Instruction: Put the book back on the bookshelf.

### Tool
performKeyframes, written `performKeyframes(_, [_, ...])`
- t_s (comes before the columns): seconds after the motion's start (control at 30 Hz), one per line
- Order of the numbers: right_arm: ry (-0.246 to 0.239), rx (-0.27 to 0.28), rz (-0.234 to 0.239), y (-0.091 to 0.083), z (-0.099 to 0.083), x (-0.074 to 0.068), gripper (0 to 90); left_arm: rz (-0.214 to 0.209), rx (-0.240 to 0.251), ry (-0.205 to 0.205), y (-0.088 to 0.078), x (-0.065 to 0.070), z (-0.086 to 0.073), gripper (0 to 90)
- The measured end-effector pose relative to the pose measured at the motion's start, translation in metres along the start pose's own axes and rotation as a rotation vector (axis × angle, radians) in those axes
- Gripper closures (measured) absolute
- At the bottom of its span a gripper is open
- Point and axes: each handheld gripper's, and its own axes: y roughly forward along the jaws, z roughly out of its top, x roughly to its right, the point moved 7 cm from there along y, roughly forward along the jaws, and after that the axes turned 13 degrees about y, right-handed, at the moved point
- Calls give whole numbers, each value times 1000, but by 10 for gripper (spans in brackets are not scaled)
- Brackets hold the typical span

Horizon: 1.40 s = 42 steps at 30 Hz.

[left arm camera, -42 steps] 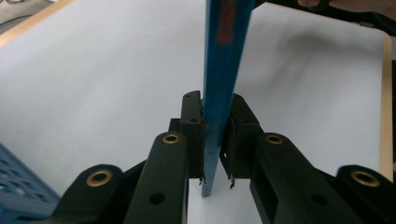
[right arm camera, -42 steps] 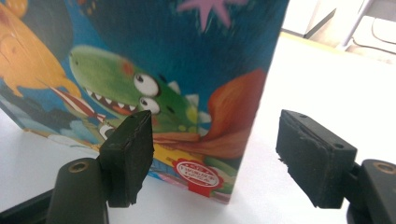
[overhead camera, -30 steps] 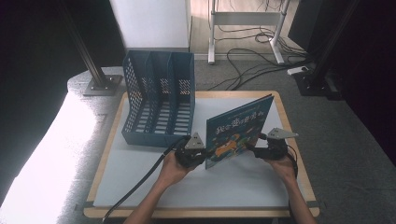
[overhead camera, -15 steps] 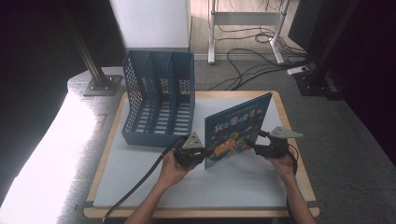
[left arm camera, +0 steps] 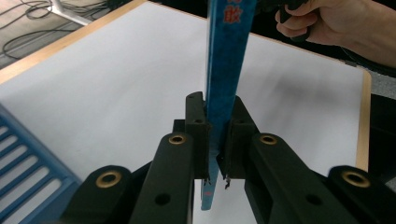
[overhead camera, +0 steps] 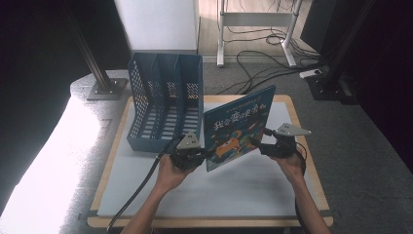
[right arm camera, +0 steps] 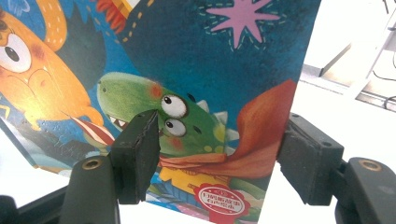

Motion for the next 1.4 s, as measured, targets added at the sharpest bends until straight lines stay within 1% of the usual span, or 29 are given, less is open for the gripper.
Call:
performKeyframes(0.07, [0,5,6,4,5,-4,327,9,-2,1,-7,-3,1,834])
performKeyframes(0.1, [0,5,6,4,5,-4,327,9,-2,1,-7,-3,1,834])
performKeyframes(0.13, [-4,9,13,7,10,-9,327,21,3,-1,-13,-6,2,834])
performKeyframes(0.2, [-10,15,20,11,15,-12,327,27,5,-2,-19,-8,3,834])
performKeyframes(0.23, [-10,15,20,11,15,-12,327,27,5,-2,-19,-8,3,834])
performKeyframes(0.27, [-13,19,27,15,21,-18,327,32,10,-7,-26,-12,4,834])
performKeyframes(0.4, [-22,27,41,22,32,-27,332,40,27,-17,-42,-20,6,835])
performKeyframes(0.43, [-22,27,41,22,32,-27,332,40,27,-17,-42,-20,6,835])
performKeyframes(0.47, [-29,28,48,26,38,-32,335,45,30,-21,-48,-23,6,835])
performKeyframes(0.5, [-31,27,51,28,40,-34,336,49,32,-23,-52,-25,6,834])
performKeyframes(0.7, [-44,35,69,41,56,-48,337,75,38,-29,-72,-36,7,835])
performKeyframes(0.87, [-57,42,84,54,68,-58,337,99,39,-29,-87,-44,5,835])
performKeyframes(0.9, [-58,41,88,57,70,-61,337,99,39,-29,-87,-44,5,835])
performKeyframes(0.93, [-59,42,90,61,72,-63,337,111,40,-26,-91,-48,4,835])
performKeyframes(0.97, [-59,42,90,61,72,-63,337,111,40,-26,-91,-48,4,835])
performKeyframes(1.0, [-58,43,96,67,74,-66,337,124,37,-22,-95,-51,1,835])
performKeyframes(1.03, [-58,43,96,67,74,-66,337,124,37,-22,-95,-51,1,834])
performKeyframes(1.07, [-60,39,102,74,75,-68,337,132,35,-23,-98,-54,-3,835])
performKeyframes(1.17, [-60,40,111,84,74,-71,337,142,34,-31,-101,-58,-10,835])
performKeyframes(1.23, [-57,37,114,87,74,-72,336,145,34,-35,-102,-60,-12,835])
performKeyframes(1.27, [-59,32,119,94,73,-73,336,149,30,-40,-103,-62,-17,835])
performKeyframes(1.4, [-58,23,127,105,71,-76,335,159,19,-48,-105,-66,-24,834])
